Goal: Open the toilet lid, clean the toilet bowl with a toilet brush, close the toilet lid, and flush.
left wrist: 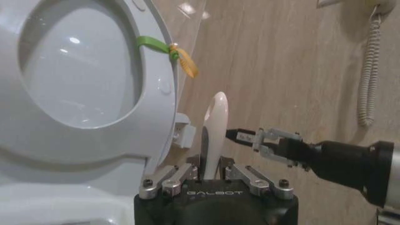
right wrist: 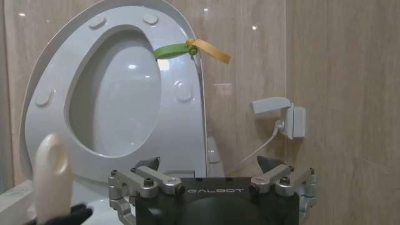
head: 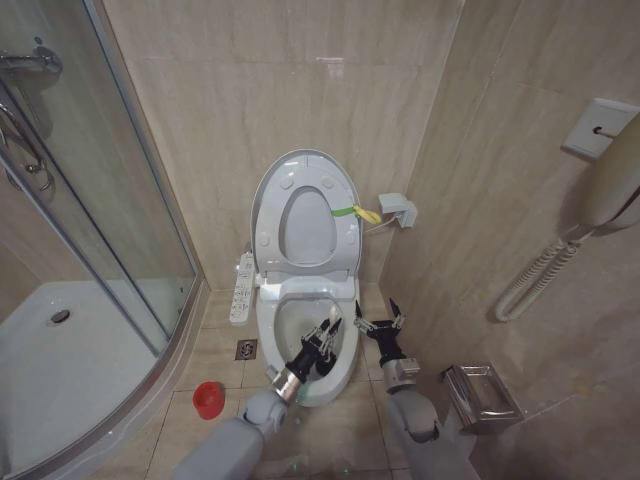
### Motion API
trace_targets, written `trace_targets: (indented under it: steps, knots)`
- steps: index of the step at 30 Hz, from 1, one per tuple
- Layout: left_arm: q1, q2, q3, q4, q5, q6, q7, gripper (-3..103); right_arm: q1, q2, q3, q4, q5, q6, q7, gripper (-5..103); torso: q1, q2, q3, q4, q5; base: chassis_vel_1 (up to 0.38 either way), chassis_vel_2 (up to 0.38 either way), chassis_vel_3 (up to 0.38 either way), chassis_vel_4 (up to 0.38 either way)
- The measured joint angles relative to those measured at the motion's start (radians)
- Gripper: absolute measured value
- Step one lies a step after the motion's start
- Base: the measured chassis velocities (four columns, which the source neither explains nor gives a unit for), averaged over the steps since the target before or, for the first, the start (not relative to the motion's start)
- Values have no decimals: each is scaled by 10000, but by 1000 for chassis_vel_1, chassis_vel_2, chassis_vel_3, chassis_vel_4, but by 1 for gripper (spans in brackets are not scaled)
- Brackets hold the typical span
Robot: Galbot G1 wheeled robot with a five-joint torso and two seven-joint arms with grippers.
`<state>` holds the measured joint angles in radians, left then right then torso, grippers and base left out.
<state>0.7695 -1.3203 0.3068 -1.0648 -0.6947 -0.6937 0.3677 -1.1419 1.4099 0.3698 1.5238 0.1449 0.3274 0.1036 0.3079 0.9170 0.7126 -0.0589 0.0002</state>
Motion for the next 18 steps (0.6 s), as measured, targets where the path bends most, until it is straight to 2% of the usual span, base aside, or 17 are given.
trace_targets:
  steps: [5, 8, 18]
  knots:
    - [18, -104, -279, 663, 20, -203, 279, 19, 0, 0, 0, 0, 0, 0, 0, 100, 0, 0, -1, -2, -3, 0, 0, 0, 0]
    - [-338, -163, -486, 1472, -30, -457, 621, 19, 0, 0, 0, 0, 0, 0, 0, 100, 0, 1, 0, -3, -3, 0, 0, 0, 0]
    - [-1237, -364, -493, 2612, -486, -750, 1401, 19, 0, 0, 0, 1, 0, 0, 0, 100, 0, 0, 1, -4, -4, 0, 0, 0, 0]
